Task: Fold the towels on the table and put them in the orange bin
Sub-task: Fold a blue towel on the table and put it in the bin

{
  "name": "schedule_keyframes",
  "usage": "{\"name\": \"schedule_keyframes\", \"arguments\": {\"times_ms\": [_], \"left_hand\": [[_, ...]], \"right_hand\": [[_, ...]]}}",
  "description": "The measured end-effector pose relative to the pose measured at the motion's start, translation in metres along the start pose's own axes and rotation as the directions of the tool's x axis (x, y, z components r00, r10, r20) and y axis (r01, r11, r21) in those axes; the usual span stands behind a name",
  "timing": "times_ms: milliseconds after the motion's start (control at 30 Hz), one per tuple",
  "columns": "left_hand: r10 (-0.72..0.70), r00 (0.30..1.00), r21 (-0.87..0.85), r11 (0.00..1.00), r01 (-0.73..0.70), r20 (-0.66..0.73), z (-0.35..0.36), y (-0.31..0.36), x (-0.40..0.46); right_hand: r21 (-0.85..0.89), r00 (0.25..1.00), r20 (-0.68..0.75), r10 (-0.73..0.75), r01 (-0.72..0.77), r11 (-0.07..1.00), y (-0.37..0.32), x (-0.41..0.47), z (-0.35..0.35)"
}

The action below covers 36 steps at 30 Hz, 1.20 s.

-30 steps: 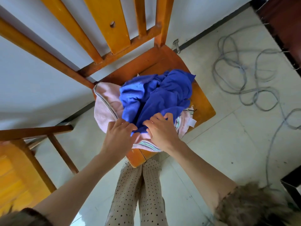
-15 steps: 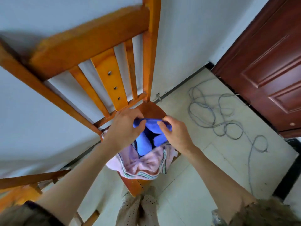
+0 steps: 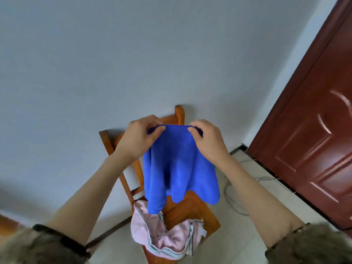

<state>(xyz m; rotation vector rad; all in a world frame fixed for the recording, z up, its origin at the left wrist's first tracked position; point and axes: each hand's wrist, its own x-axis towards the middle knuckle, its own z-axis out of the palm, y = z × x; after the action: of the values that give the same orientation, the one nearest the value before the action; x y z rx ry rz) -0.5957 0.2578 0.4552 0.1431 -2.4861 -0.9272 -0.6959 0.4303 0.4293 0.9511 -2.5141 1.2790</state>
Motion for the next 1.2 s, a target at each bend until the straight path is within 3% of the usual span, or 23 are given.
{"name": "schedule_keyframes", "arguments": {"times_ms": [267, 467, 600, 867, 1067, 1200], "left_hand": [[-0.188, 0.953, 0.113, 0.969, 0.22, -0.237, -0.104, 0.041, -0.077], [-0.299, 0.864, 0.195, 0.895, 0.401, -0.406, -0.189, 0.057, -0.17], [-0.357, 0.783, 0.184, 0.843, 0.505, -0.509, -0.235, 0.07, -0.249], [-0.51, 0.493, 0.068, 0.643, 0.763, -0.704, -0.312, 0.092, -0.448], [-0.493, 0.302, 0.005, 0.516, 0.856, -0.816, -0.371, 0.128, -0.599], [-0.45, 0.135, -0.085, 0.435, 0.896, -0.883, -0.404, 0.147, -0.693]], "right_hand": [[0.079, 0.954, 0.15, -0.259, 0.249, 0.965, -0.115, 0.0, -0.012], [0.178, 0.831, 0.25, -0.497, 0.465, 0.867, -0.221, -0.028, 0.013], [0.274, 0.71, 0.295, -0.64, 0.579, 0.768, -0.286, -0.066, 0.038], [0.382, 0.427, 0.375, -0.823, 0.738, 0.557, -0.43, -0.193, 0.102], [0.495, 0.281, 0.33, -0.901, 0.762, 0.418, -0.537, -0.327, 0.154], [0.6, 0.224, 0.337, -0.915, 0.698, 0.392, -0.605, -0.412, 0.181]]}}
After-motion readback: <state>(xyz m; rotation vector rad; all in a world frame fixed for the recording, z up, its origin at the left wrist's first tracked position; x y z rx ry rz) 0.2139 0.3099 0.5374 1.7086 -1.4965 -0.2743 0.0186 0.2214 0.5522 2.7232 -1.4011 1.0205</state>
